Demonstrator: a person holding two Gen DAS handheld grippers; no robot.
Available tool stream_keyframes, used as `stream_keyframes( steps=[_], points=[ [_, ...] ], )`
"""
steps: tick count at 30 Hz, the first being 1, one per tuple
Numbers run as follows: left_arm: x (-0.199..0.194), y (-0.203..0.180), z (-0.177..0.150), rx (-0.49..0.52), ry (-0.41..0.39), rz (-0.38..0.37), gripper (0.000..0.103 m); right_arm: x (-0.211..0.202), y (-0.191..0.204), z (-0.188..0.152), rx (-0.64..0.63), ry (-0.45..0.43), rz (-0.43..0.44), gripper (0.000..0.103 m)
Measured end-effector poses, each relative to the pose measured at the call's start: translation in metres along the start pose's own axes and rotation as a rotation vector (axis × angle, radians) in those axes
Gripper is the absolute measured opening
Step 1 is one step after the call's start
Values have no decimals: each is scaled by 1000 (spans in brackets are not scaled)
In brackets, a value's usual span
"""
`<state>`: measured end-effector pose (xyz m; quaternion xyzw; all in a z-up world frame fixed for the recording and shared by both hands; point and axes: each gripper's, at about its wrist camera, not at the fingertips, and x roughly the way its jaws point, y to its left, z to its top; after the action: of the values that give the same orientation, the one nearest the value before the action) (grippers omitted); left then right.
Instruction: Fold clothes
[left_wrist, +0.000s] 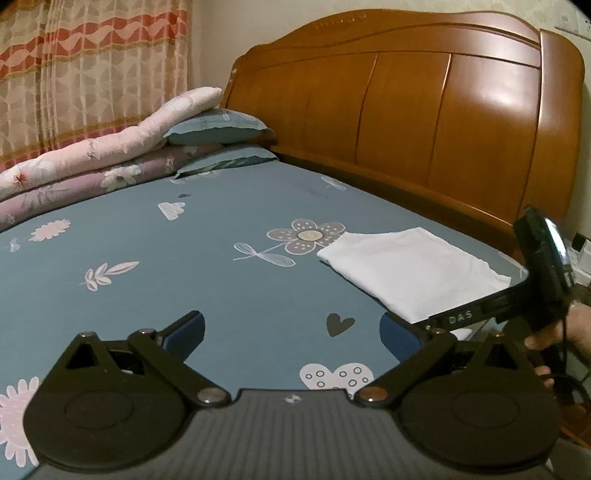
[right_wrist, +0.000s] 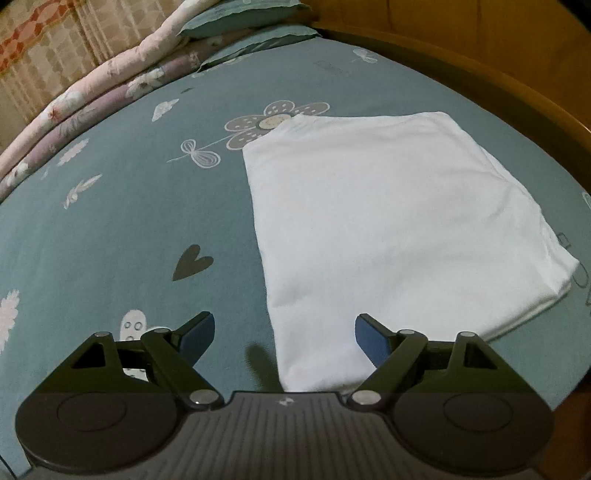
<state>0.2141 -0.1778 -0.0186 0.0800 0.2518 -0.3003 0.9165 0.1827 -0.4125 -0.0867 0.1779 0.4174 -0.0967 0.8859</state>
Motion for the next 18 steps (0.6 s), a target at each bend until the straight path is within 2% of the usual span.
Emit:
stream_keyframes(
  steps=[6,13,18],
  points=[
    [-4,2,0,-18,-4,1,102,-13,12,-3,-12,-33,51,88],
    [-13,5,1,-42,-9,3,102,1,13,-17,-7,22,47,89],
    [-20,3,3,-52,-21,-4,102,-20,16,-24,9,-10,73,92]
  ],
)
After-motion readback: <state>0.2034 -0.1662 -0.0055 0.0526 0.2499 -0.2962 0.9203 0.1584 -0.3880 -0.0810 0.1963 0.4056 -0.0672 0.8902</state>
